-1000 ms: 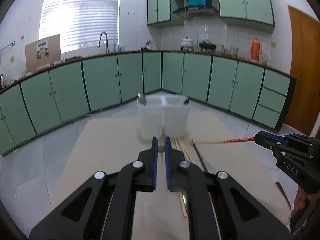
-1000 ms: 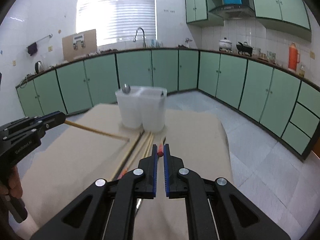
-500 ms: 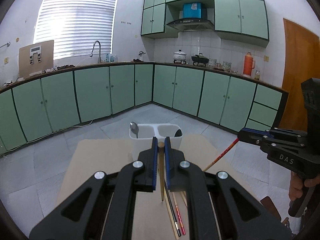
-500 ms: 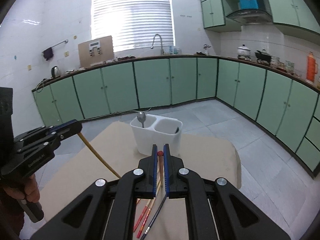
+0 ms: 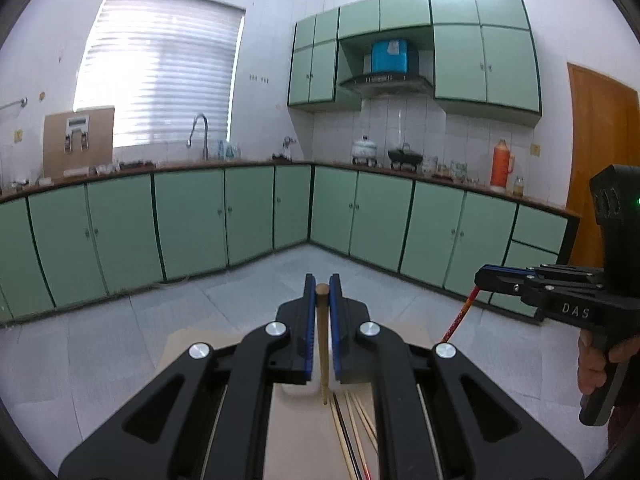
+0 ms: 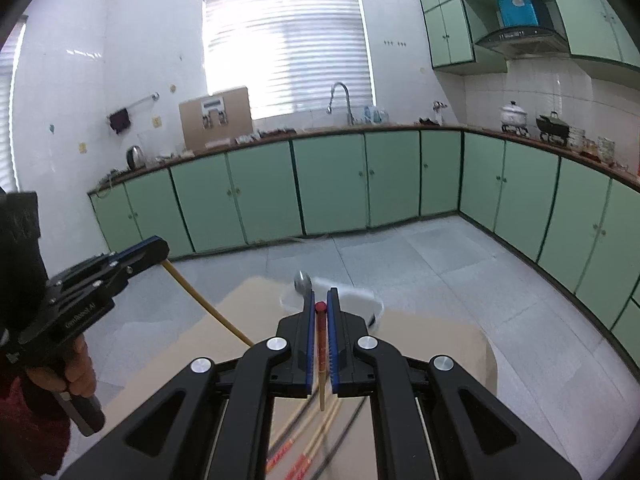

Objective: Organize utensils
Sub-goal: 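Lift both chopsticks and lower them upright into the holder compartments, then open both grippers to leave the chopsticks standing in the holder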

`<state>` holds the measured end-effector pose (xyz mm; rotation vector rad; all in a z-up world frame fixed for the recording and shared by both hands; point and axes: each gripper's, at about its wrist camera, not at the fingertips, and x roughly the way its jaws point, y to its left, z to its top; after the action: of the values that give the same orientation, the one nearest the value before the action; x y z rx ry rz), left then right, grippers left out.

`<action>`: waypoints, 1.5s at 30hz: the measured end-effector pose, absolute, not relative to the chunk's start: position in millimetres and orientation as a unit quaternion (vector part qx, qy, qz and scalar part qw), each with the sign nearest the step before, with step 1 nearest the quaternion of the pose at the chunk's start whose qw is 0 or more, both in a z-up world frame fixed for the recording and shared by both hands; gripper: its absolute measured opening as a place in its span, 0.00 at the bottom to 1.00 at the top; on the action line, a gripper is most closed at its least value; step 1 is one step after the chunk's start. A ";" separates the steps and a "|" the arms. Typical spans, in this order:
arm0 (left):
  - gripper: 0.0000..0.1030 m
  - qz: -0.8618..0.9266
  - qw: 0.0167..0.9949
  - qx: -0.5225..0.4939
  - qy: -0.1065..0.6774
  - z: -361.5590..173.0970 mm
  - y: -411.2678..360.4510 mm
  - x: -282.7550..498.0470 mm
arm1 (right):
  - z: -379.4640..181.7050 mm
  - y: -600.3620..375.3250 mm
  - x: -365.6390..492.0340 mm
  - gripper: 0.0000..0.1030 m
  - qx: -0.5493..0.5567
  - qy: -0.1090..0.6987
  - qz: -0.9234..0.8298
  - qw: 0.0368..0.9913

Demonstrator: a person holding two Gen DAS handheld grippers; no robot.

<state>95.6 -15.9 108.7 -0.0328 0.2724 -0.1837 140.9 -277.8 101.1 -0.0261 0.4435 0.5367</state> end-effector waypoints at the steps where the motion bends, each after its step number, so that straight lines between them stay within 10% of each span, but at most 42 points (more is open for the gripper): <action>1: 0.06 -0.091 0.988 -0.014 0.126 117.6 -16.5 99.0 | 109.4 -277.9 144.5 0.06 -0.014 0.208 0.262 0.942; 10: 0.06 -0.073 0.994 0.000 0.085 151.5 -31.3 151.5 | 148.5 -274.3 191.8 0.06 -0.005 0.167 0.238 0.957; 28: 0.08 -0.058 0.980 0.009 0.189 52.5 -33.2 258.9 | 46.1 -265.3 270.7 0.06 0.023 0.240 0.213 0.947; 32: 0.31 -0.051 0.979 0.001 0.197 44.6 -23.2 256.7 | 33.8 -267.8 270.1 0.07 0.027 0.255 0.208 0.944; 45: 0.72 -0.030 0.984 -0.020 0.173 29.3 -2.9 188.9 | 12.7 -291.2 210.6 0.67 0.036 0.232 0.166 0.958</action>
<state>188.9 -2.9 29.3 -0.0393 0.3483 -0.0602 210.6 -291.2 12.7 0.0734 0.4702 0.3359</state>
